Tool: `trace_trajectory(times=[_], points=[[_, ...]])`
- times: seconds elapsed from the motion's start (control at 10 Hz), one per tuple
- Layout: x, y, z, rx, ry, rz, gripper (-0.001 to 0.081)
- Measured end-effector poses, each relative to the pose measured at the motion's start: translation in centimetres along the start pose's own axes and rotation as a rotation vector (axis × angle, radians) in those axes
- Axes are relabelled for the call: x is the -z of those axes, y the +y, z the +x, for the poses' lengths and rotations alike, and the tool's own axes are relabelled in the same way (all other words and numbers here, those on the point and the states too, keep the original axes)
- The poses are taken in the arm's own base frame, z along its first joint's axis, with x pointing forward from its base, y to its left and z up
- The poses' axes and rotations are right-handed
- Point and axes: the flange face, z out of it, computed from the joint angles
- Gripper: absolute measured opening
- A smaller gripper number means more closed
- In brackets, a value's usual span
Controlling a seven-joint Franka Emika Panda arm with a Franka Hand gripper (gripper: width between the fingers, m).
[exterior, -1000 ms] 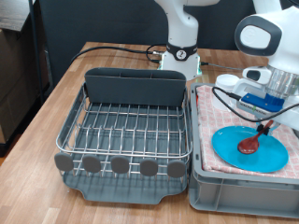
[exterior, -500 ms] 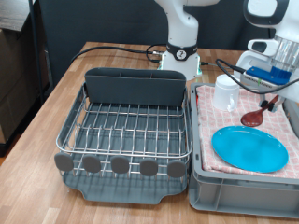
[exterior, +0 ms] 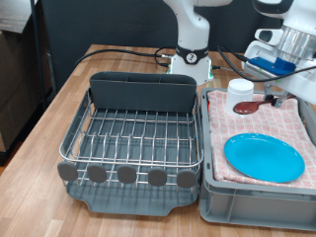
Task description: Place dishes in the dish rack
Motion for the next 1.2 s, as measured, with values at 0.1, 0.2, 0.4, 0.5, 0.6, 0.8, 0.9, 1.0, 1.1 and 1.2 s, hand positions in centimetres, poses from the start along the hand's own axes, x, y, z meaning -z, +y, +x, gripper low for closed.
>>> trace_trajectory(times=[0.1,0.2,0.4,0.5,0.6,0.8,0.9,1.0,1.1,1.2], points=[[0.1,0.7,1.0,-0.094,0.02,-0.026,0.0082],[0.3,1.4,2.0,-0.175,0.033,-0.056,0.0082],[0.9,2.4,4.1,-0.301,0.034,-0.092,0.0082],[1.3,2.9,5.1,-0.343,0.034,-0.093,0.0082],[1.6,3.4,6.2,-0.378,0.034,-0.089,0.0082],[2.1,4.1,6.9,-0.396,0.032,-0.083,0.0082],[1.8,4.4,7.2,-0.421,0.058,-0.105,0.0082],[1.8,4.9,7.8,-0.448,0.093,-0.147,0.0082],[2.1,5.5,8.7,-0.478,0.114,-0.182,0.0082],[2.5,6.1,9.6,-0.504,0.12,-0.2,0.0082]])
